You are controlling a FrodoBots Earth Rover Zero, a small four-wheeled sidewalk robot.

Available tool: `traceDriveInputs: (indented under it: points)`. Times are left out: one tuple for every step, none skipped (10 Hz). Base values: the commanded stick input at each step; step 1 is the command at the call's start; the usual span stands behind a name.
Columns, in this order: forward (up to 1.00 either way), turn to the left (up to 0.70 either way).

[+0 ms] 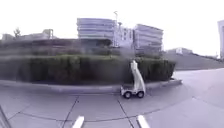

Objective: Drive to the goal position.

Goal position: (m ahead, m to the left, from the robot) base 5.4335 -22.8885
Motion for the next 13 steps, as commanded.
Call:
traceDriveInputs:
  points:
    - [0.00, 0.00]
    - [0.00, 0.00]
    - [-0.12, 0.00]
    - [-0.96, 0.00]
    - [-0.95, 0.00]
    - [0.00, 0.00]
    - [0.00, 0.00]
    - [0.00, 0.00]
    - [-0.56, 0.00]
    - [-1.00, 0.00]
    - [-1.00, 0.00]
    - [-1.00, 0.00]
    - [-1.00, 0.00]
